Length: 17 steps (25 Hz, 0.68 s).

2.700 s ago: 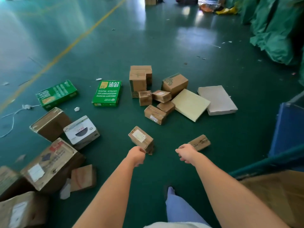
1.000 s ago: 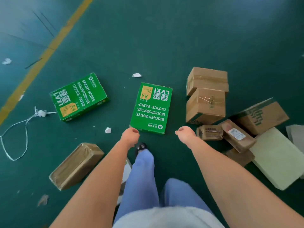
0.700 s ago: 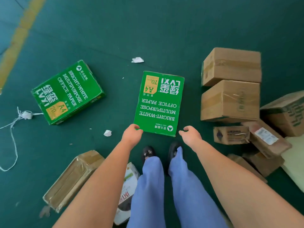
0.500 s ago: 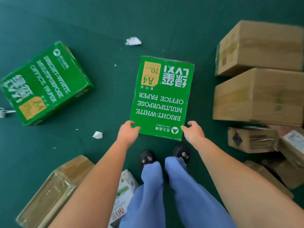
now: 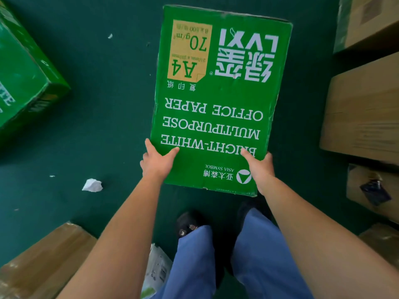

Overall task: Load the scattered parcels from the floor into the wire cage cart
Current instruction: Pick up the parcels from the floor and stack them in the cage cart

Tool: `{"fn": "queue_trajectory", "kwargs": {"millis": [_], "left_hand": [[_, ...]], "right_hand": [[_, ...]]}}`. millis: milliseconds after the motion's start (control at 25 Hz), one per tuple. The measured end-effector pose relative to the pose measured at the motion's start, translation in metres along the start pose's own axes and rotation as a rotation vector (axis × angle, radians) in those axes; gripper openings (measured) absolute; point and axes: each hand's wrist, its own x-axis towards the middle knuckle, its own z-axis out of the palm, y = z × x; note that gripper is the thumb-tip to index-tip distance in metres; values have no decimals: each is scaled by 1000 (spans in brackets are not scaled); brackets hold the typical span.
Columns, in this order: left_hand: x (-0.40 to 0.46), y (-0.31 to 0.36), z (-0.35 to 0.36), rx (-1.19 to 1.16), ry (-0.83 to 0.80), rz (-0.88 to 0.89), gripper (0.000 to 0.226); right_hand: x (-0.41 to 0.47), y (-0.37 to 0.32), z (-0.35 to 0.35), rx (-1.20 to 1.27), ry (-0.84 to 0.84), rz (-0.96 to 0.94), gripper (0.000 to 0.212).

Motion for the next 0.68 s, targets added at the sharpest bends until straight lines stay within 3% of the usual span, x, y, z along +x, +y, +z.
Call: {"fn": "queue_trajectory", "kwargs": {"millis": [240, 440, 560, 680], "left_hand": [[-65, 22, -35, 168, 121, 8, 90], [-191, 44, -119, 332, 152, 132, 80], [-270, 58, -171, 408, 216, 158, 76], [-349, 71, -221, 380, 260, 178, 71]], "right_hand": [[-63, -17, -36, 16, 83, -24, 75], [-177, -49, -110, -172, 26, -23, 93], [-259, -66, -153, -275, 31, -78, 87], [-340, -78, -206, -228, 2, -185, 77]]}}
